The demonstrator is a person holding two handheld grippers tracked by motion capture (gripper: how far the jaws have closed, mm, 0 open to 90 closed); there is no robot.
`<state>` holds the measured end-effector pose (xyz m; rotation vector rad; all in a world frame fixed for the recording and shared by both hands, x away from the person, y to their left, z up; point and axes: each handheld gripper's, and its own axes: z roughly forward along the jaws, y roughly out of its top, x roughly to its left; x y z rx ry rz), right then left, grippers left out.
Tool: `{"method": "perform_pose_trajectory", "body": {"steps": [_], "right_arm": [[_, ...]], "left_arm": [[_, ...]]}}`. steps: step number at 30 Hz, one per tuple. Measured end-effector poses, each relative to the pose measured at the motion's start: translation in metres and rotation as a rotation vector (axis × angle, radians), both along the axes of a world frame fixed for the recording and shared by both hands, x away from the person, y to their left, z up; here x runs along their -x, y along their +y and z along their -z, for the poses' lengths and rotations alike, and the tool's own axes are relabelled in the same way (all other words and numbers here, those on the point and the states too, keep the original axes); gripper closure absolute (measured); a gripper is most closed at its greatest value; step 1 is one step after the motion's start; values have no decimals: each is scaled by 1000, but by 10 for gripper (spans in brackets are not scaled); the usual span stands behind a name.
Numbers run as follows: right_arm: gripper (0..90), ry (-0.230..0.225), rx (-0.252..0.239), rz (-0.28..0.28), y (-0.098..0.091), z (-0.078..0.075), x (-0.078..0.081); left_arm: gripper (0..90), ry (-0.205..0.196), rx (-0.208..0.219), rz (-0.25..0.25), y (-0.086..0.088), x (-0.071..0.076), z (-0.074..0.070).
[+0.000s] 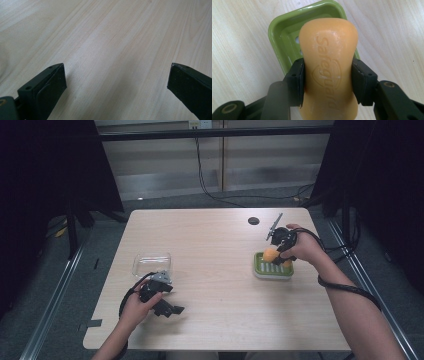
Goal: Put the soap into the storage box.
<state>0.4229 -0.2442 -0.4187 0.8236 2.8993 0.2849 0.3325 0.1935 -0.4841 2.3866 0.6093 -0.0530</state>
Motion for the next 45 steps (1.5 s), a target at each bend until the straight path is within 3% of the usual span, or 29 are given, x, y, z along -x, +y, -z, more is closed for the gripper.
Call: {"method": "perform_pose_trajectory", "body": {"steps": [14,17,22,44,45], "right_arm": [[500,-8,12,-33,1,8,-1],[500,4,6,-47,1,11,-2],[500,21,5,-31,3,14,-1],[500,-5,14,-88,6,20,-3],[500,-4,15,-108,6,21,-4]], "left_arm": [[17,0,0,-2,1,0,0],[17,-1,24,-5,0,0,1],[17,-4,27,-6,0,0,1],[17,0,20,-7,1,0,1],[17,3,16,-1,1,0,1]]}}
